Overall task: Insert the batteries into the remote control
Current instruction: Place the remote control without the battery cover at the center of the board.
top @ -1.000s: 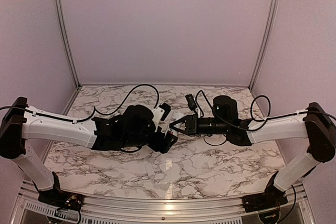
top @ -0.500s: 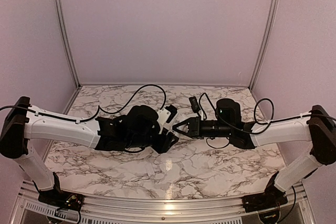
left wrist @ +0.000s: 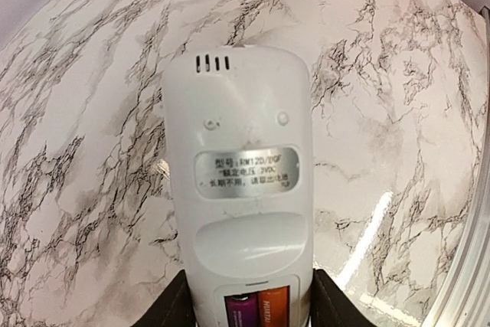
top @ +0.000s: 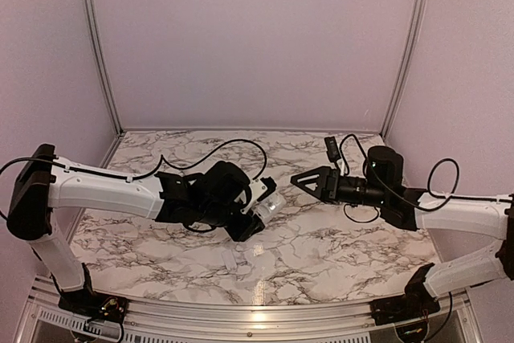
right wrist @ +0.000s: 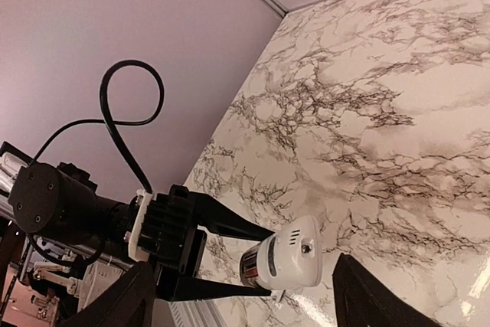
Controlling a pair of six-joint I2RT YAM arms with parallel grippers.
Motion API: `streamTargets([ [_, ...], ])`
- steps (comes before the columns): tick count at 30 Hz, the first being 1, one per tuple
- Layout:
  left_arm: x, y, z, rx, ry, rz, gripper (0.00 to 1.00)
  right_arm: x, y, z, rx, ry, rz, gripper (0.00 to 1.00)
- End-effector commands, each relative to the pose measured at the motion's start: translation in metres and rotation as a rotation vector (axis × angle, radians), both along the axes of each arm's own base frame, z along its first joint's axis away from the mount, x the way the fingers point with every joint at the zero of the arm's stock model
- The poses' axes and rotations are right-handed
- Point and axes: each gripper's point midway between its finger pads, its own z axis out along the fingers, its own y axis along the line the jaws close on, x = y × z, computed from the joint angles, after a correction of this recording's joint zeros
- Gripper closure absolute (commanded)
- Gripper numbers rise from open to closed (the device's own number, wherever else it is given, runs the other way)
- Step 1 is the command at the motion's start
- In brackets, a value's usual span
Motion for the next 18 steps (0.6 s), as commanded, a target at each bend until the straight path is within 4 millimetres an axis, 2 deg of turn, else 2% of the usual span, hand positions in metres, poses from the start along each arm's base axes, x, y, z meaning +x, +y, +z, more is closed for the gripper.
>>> streamTargets([
  [1,-0.010,-0.002,-0.023,0.132,0.059,-0.112,0.74,0.002,-0.027,-0.007,-0.047,-0.012,-0.062,0.20],
  [8,-0.014,-0.009,-0.062,0.319,0.142,-0.225,0.71,-0.001,-0.060,0.008,-0.019,-0.078,-0.124,0.16],
  [13,-0.014,-0.010,-0.074,0.374,0.178,-0.277,0.70,-0.010,-0.068,0.022,0.007,-0.150,-0.126,0.15],
  [18,-0.017,-0.015,-0.086,0.406,0.205,-0.343,0.66,-0.014,-0.068,0.024,0.013,-0.174,-0.111,0.15],
])
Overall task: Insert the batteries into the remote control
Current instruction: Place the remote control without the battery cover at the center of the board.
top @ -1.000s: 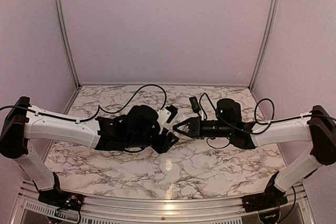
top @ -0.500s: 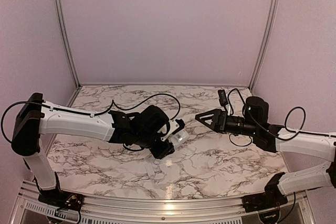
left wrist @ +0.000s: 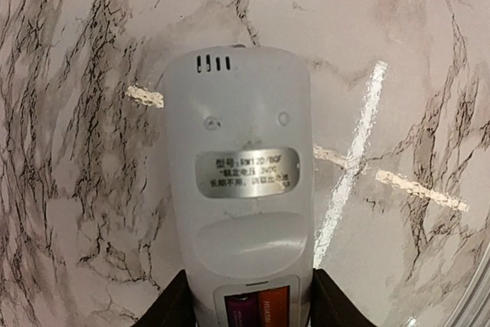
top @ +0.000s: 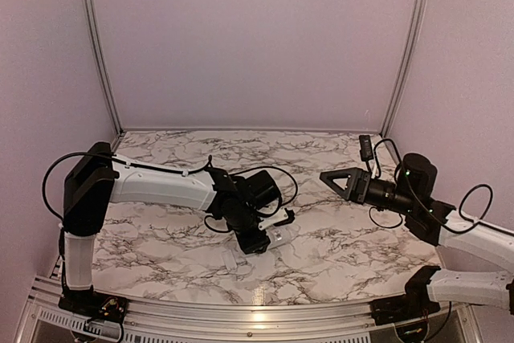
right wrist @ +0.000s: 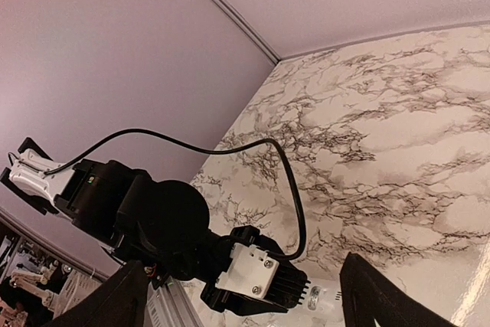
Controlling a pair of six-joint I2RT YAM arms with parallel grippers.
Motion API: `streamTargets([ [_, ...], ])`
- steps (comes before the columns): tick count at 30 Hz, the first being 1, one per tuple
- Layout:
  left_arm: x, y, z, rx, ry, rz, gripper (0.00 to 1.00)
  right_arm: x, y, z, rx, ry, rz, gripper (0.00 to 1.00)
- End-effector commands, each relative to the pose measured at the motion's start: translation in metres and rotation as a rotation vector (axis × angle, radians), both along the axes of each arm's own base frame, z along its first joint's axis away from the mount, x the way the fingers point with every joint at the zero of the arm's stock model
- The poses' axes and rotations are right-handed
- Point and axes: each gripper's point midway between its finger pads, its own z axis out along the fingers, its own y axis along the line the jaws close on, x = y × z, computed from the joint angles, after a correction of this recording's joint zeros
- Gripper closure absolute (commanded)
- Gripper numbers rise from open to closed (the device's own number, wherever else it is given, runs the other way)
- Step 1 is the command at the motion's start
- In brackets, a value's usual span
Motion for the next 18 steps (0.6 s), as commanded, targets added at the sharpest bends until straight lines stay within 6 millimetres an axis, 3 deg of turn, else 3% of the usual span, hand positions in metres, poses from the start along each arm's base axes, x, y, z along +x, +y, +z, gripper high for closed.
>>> streamTargets([
  [1,-0.004,-0.003,-0.007,0.038,0.043,-0.081,0.66,-0.003,-0.002,-0.002,-0.005,-0.022,0.014,0.15],
  [10,0.003,-0.004,-0.030,0.088,0.104,-0.147,0.59,-0.005,0.002,0.002,-0.001,-0.037,0.044,0.16],
  [14,0.005,0.000,-0.034,0.123,0.106,-0.166,0.43,-0.005,0.003,0.003,0.000,-0.037,0.051,0.16],
  [18,0.005,0.000,-0.023,0.115,0.102,-0.165,0.29,-0.005,0.004,0.006,-0.002,-0.045,0.054,0.16],
])
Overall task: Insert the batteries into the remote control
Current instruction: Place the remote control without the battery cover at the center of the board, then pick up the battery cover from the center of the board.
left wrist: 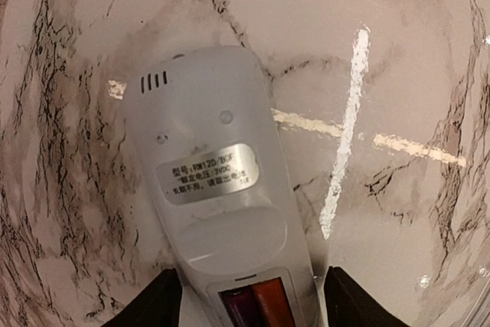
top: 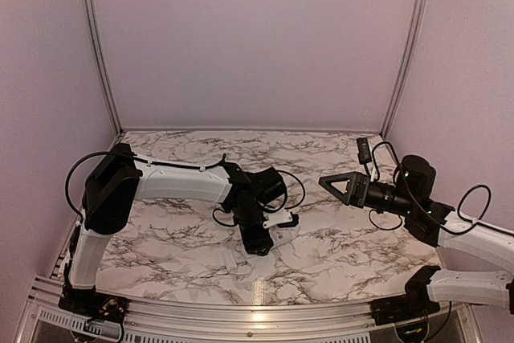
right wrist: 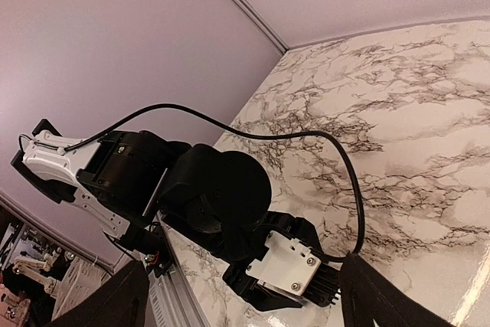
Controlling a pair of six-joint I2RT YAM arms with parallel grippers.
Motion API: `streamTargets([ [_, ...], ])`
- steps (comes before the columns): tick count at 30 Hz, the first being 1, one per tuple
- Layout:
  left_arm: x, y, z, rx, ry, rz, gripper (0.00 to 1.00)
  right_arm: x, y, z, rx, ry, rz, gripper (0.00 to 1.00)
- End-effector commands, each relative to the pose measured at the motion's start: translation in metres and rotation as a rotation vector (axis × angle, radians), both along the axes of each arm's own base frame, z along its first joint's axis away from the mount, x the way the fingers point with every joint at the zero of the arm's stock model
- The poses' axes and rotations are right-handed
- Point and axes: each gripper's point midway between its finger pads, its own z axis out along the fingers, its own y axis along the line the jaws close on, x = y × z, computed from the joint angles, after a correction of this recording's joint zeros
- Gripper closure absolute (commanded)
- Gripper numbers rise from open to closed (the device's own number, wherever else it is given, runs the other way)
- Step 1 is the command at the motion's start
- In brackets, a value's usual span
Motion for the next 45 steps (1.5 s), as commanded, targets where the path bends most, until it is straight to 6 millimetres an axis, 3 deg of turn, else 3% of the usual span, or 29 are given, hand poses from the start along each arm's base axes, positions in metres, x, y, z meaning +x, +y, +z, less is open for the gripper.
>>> streamTargets([
  [1,-0.005,0.010,0.003,0.039,0.025,-0.015,0.26,0.003,0.001,0.013,0.006,-0.045,0.009,0.16],
  [6,0.010,0.013,0.045,-0.009,-0.069,0.062,0.21,0.003,0.001,0.017,0.002,-0.069,0.010,0.16],
  [8,0.016,0.019,0.076,-0.064,-0.112,0.126,0.22,0.004,0.002,0.016,-0.010,-0.077,0.012,0.16],
  [11,0.011,0.034,0.103,-0.153,-0.129,0.204,0.26,0.007,0.003,0.010,-0.047,-0.073,0.019,0.16],
  [13,-0.005,0.045,0.109,-0.200,-0.085,0.230,0.31,0.008,0.006,0.002,-0.070,-0.056,0.031,0.17],
  [19,-0.039,0.073,0.094,-0.264,0.014,0.334,0.51,0.007,0.015,-0.015,-0.096,-0.028,0.100,0.22],
  [23,-0.052,0.079,0.072,-0.239,0.047,0.367,0.56,0.008,0.016,-0.022,-0.119,-0.019,0.108,0.24],
  [34,-0.065,0.065,0.020,-0.115,0.089,0.319,0.65,0.007,0.015,-0.026,-0.126,-0.008,0.106,0.29],
  [45,-0.069,0.068,0.004,-0.065,0.101,0.297,0.73,0.008,0.016,-0.029,-0.133,-0.008,0.107,0.29],
])
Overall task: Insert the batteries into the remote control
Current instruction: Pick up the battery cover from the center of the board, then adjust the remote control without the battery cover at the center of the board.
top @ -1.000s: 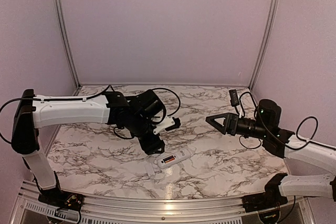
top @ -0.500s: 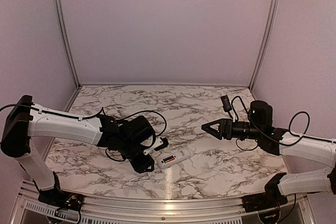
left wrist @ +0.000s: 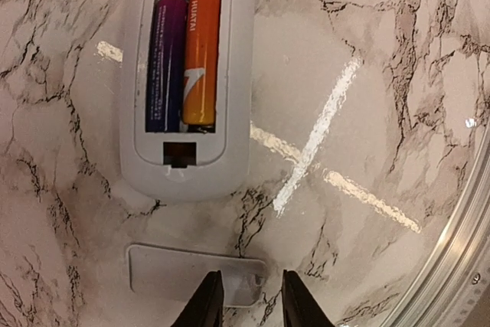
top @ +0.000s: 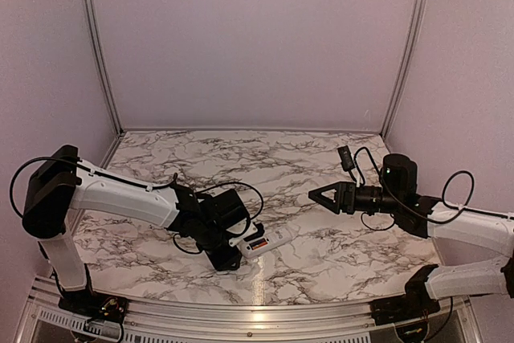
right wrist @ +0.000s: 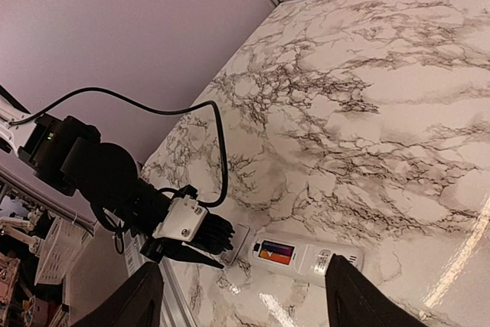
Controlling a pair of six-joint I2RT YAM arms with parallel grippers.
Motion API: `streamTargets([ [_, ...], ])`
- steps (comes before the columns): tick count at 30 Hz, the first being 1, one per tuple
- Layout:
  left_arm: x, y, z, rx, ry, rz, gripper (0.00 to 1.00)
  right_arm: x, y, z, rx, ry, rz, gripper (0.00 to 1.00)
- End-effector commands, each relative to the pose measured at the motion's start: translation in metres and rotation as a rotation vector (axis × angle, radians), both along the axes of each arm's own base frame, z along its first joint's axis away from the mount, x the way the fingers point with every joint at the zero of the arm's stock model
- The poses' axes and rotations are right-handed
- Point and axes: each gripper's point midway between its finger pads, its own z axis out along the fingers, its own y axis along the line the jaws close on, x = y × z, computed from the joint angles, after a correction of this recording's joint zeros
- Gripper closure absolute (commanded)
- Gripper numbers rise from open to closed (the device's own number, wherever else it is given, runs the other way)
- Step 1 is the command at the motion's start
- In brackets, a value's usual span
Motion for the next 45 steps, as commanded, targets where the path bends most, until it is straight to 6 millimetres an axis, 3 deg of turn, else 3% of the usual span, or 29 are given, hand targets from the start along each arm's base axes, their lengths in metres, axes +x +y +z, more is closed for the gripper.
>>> streamTargets([
  [1,-0.002,-0.005,-0.003,0.005,0.006,-0.028,0.74,0.004,0.000,0.012,0.004,-0.034,0.002,0.29],
  [11,-0.010,0.002,-0.014,0.054,0.023,-0.053,0.80,0.007,0.002,0.009,-0.006,-0.038,0.003,0.30],
  [16,-0.008,0.001,-0.013,0.055,0.016,-0.052,0.93,0.017,0.003,-0.003,-0.038,-0.019,-0.020,0.32],
  [19,-0.009,-0.005,-0.003,0.007,0.015,-0.049,1.00,0.029,0.007,-0.016,-0.075,0.010,-0.031,0.34],
  [25,-0.006,-0.013,0.019,-0.079,-0.002,-0.038,1.00,0.052,0.025,-0.045,-0.122,0.084,0.005,0.35],
  [30,-0.003,-0.018,0.047,-0.181,-0.009,-0.017,1.00,0.066,0.039,-0.074,-0.145,0.141,0.041,0.35],
  [39,0.008,-0.012,0.089,-0.370,-0.003,0.048,1.00,0.075,0.060,-0.118,-0.157,0.187,0.124,0.38],
  [45,0.022,-0.001,0.108,-0.492,0.004,0.132,1.00,0.065,0.070,-0.140,-0.137,0.240,0.198,0.41],
])
